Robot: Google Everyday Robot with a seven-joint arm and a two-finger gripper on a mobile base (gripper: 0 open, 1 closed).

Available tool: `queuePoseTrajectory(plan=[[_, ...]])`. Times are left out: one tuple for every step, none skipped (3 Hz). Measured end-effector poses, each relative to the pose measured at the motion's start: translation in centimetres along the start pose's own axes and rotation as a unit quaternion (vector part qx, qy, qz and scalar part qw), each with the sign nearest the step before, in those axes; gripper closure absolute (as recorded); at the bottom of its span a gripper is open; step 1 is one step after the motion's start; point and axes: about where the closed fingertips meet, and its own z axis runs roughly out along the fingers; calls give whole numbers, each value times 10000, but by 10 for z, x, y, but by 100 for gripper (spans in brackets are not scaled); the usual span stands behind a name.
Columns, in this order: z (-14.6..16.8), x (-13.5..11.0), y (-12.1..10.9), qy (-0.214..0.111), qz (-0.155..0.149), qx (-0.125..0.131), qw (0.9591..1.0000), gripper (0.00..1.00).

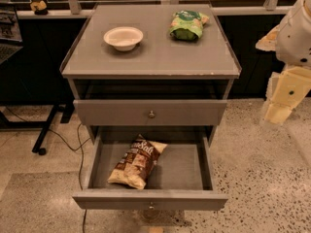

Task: Pick brown chip bag from middle drawer and place on counter

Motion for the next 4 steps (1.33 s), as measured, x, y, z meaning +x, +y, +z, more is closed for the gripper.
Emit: queuePoseTrajectory(plan=[[1, -3, 1, -80, -28, 27, 10000, 0], [16, -11, 7, -548, 55, 37, 9985, 0], [39, -30, 8, -1333, 579, 130, 9893, 0], [61, -51, 0, -1895, 1226, 292, 9738, 0]])
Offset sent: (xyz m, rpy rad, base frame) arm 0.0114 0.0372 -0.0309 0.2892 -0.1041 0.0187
